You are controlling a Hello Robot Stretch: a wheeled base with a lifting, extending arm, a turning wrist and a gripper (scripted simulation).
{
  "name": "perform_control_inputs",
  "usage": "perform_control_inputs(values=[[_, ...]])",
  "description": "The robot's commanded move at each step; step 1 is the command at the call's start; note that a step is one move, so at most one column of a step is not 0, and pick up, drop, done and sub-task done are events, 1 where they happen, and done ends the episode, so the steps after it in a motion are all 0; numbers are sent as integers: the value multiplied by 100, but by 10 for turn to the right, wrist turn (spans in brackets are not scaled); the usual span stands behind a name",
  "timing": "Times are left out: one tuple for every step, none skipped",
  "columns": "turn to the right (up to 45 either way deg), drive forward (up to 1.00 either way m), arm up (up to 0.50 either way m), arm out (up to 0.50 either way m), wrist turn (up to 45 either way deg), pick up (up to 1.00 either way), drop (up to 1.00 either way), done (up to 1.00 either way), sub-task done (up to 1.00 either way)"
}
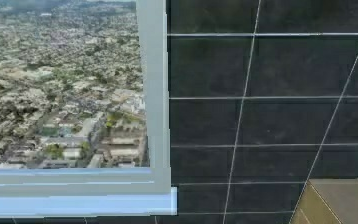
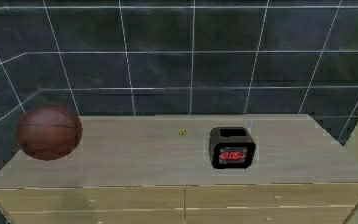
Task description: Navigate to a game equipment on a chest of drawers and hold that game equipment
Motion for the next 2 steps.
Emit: perform_control_inputs(values=[[-300, 0, 0, 0, 0, 0, 0, 0, 0], [0, 0, 50, 0, 0, 0, 0, 0, 0]])
